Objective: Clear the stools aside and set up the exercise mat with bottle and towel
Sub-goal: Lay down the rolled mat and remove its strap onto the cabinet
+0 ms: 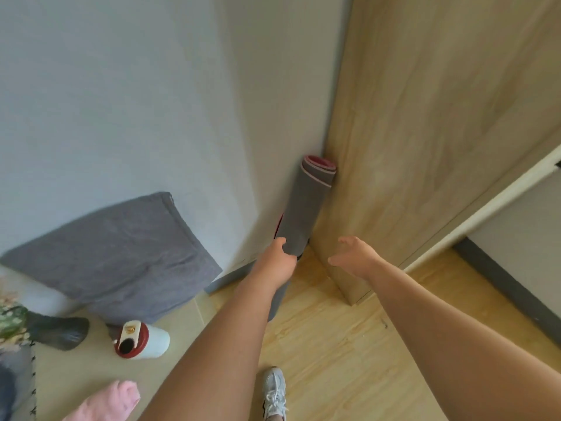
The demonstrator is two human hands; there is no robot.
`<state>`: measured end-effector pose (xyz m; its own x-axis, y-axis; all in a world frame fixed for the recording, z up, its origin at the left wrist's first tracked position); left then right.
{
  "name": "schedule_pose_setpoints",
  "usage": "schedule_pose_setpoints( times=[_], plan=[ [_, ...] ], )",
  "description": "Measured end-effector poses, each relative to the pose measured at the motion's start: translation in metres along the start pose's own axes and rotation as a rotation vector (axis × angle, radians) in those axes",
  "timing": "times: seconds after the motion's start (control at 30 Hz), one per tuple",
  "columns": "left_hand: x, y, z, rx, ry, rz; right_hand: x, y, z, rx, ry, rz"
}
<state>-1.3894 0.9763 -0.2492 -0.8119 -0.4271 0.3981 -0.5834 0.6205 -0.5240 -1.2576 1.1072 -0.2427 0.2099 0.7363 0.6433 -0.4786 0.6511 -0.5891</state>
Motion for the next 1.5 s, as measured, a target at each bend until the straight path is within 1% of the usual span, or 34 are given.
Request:
schedule_pose_setpoints(
  times=[0.07, 0.17, 0.3, 0.37, 0.43, 0.5, 0.7, 0.8, 0.9, 1.07, 1.13, 1.2, 1.37, 1.43, 1.5],
  plan=[
    [0.009, 0.029, -0.019, -0.012, 0.003, 0.016, 0.014, 0.025, 0.014, -0.031, 0.038, -0.018],
    [0.018, 0.068, -0.045, -0.027, 0.075, 0.019, 0.028, 0.058, 0.029, -0.026, 0.091, -0.032],
    [0.015, 0.115, -0.075, -0.040, 0.150, 0.043, 0.045, 0.106, 0.043, -0.043, 0.099, 0.006],
    [0.012, 0.137, -0.087, -0.052, 0.172, 0.058, 0.058, 0.136, 0.051, -0.040, 0.067, -0.002],
    [0.013, 0.153, -0.097, -0.057, 0.199, 0.043, 0.071, 0.162, 0.061, 0.000, 0.031, -0.033],
    [0.014, 0.171, -0.103, -0.050, 0.197, 0.015, 0.082, 0.190, 0.074, 0.039, 0.038, -0.030],
    [0.018, 0.214, -0.112, 0.061, 0.147, -0.009, 0.099, 0.246, 0.103, 0.143, -0.075, -0.043],
    [0.018, 0.232, -0.117, 0.081, 0.146, -0.030, 0.099, 0.268, 0.109, 0.151, -0.181, 0.002],
    [0.014, 0.241, -0.120, 0.091, 0.153, -0.030, 0.091, 0.281, 0.108, 0.161, -0.305, 0.030],
    [0.008, 0.245, -0.122, 0.064, 0.221, -0.025, 0.086, 0.287, 0.102, 0.220, -0.451, -0.058],
    [0.009, 0.243, -0.124, 0.044, 0.242, -0.033, 0.088, 0.284, 0.100, 0.246, -0.488, -0.061],
    [0.010, 0.240, -0.127, 0.017, 0.266, -0.042, 0.089, 0.278, 0.095, 0.271, -0.447, -0.027],
    [0.011, 0.226, -0.137, -0.110, 0.320, -0.017, 0.075, 0.242, 0.083, 0.283, -0.234, 0.089],
    [0.009, 0.217, -0.137, -0.152, 0.301, 0.000, 0.063, 0.225, 0.079, 0.268, -0.223, 0.160],
    [0.005, 0.208, -0.133, -0.164, 0.296, 0.053, 0.050, 0.207, 0.075, 0.250, -0.259, 0.200]
  ],
)
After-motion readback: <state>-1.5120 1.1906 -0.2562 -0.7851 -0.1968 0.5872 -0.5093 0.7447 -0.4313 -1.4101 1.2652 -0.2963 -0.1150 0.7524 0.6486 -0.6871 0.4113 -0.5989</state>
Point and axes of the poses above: each hand's wrist, its own y-axis towards the middle knuckle, its own x-axis out of the back of the hand, z = x × y, the point moved 3 cm from there along y, towards the middle knuckle, and after that the axes turned 9 degrees about -y, right-handed, at the moved point
